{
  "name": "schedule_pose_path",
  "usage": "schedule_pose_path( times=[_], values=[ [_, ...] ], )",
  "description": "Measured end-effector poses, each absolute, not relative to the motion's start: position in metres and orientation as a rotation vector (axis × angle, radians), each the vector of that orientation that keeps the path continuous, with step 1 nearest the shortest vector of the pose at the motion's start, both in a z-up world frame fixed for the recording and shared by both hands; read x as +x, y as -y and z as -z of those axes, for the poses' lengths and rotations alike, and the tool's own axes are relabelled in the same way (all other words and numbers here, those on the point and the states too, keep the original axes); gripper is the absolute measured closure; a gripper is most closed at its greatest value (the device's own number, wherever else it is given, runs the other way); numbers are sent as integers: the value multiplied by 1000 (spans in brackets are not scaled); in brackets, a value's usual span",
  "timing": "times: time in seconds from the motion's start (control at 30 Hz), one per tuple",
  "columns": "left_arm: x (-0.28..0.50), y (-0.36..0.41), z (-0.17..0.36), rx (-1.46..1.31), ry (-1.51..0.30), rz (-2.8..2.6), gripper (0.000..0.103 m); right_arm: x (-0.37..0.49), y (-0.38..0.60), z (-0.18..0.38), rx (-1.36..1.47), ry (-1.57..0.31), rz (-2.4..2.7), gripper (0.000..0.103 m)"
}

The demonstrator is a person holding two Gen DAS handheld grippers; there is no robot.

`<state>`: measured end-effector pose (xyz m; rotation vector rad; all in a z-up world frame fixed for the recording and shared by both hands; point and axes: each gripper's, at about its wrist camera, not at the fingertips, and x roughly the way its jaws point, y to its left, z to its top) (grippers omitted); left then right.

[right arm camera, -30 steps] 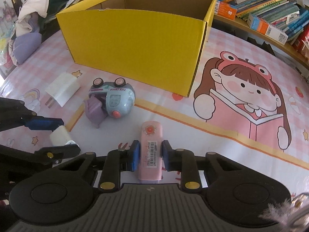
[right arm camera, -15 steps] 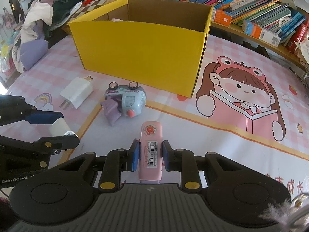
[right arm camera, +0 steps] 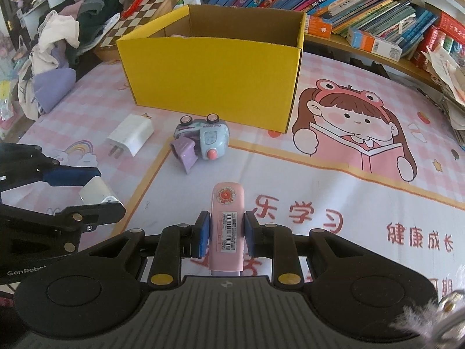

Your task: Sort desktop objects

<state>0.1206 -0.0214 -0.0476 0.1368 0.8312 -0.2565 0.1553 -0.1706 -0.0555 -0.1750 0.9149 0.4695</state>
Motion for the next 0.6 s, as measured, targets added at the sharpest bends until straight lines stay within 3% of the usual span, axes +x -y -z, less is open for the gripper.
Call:
schedule_pose_path(
  times=[0.6],
  values=[
    [88, 0, 35, 141, -780, 275, 62, 115, 148, 47, -179, -886, -469, 80]
  ],
)
